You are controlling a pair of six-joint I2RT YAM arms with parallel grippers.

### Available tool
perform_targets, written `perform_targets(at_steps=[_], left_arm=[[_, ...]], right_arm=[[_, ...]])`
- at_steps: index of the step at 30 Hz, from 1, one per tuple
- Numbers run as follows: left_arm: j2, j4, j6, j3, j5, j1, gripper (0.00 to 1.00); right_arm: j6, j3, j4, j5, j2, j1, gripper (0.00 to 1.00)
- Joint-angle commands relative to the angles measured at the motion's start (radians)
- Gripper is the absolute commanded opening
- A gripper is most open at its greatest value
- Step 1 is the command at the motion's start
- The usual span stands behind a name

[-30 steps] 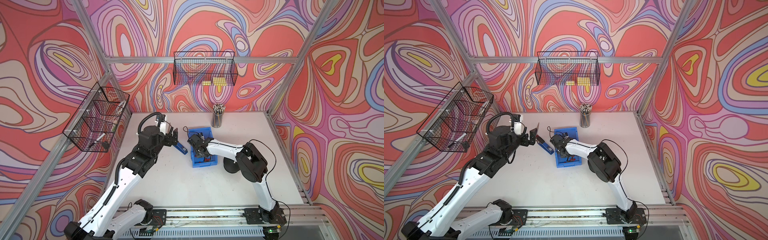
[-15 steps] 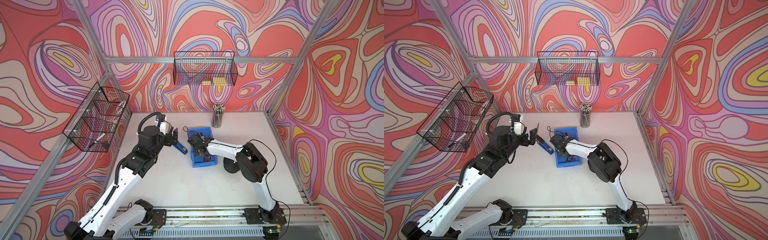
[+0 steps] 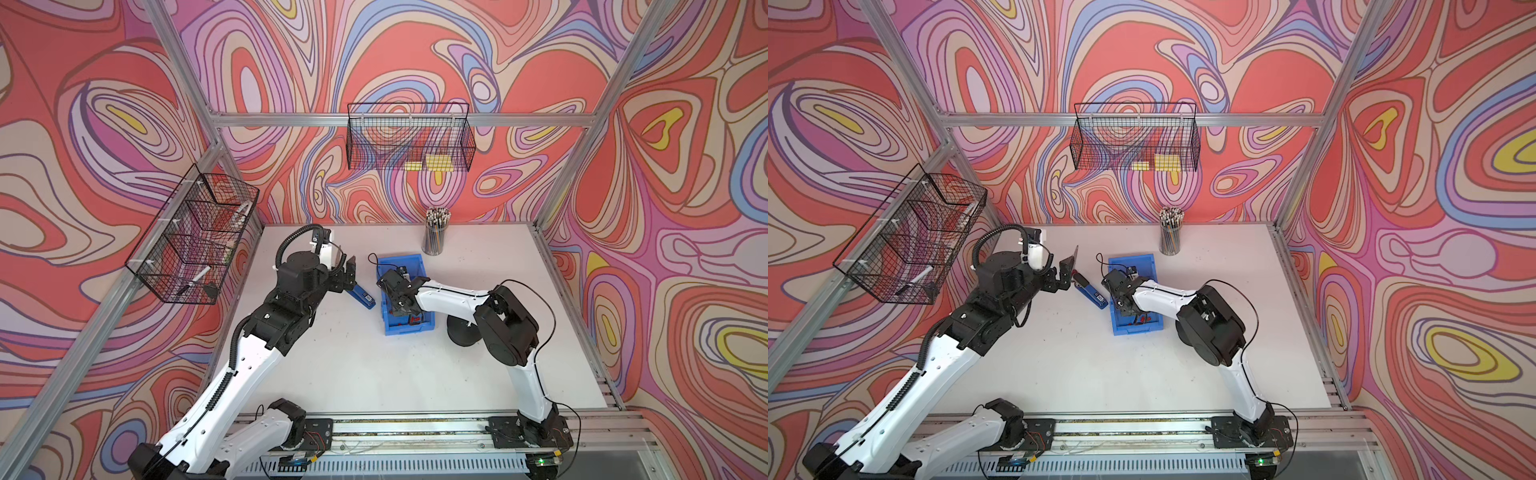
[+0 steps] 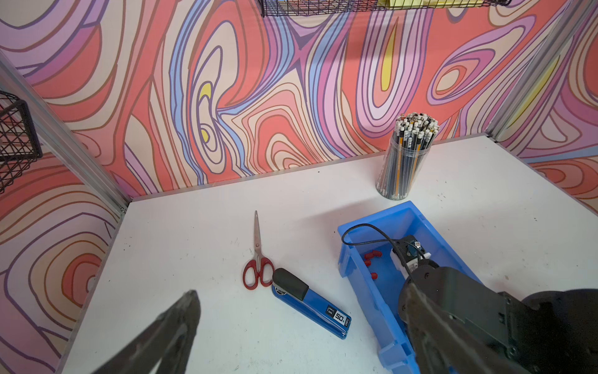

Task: Cover the protruding screws with screw protection sleeves
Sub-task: Pick up the screw protection sleeve from the storage box.

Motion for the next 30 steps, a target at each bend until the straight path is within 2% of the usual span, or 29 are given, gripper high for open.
perform_targets(at_steps=[1, 17, 23, 25, 27, 30], left_arm=[[-0.007, 0.0, 0.001, 0.005, 0.008, 0.005, 0.99], [-0.013, 0.0, 0.0, 0.005, 0.007, 0.006, 0.99], [-0.011, 0.0, 0.001, 0.005, 0.009, 0.006, 0.99], [-0.01, 0.001, 0.001, 0.005, 0.01, 0.005, 0.99], [-0.01, 0.0, 0.0, 0.005, 0.008, 0.006, 0.99], [-0.01, 0.0, 0.0, 0.005, 0.009, 0.007, 0.99]], right_arm=[[0.006, -0.036, -0.038, -0.042, -0.023, -0.001, 0.3], [0.002, -0.037, -0.042, -0.049, -0.024, -0.001, 0.17], [0.0, -0.038, -0.041, -0.061, -0.029, -0.001, 0.08], [0.0, -0.042, -0.041, -0.063, -0.036, -0.001, 0.09], [0.0, -0.042, -0.045, -0.063, -0.035, -0.001, 0.18], [0.0, -0.044, -0.048, -0.064, -0.035, -0.001, 0.2]])
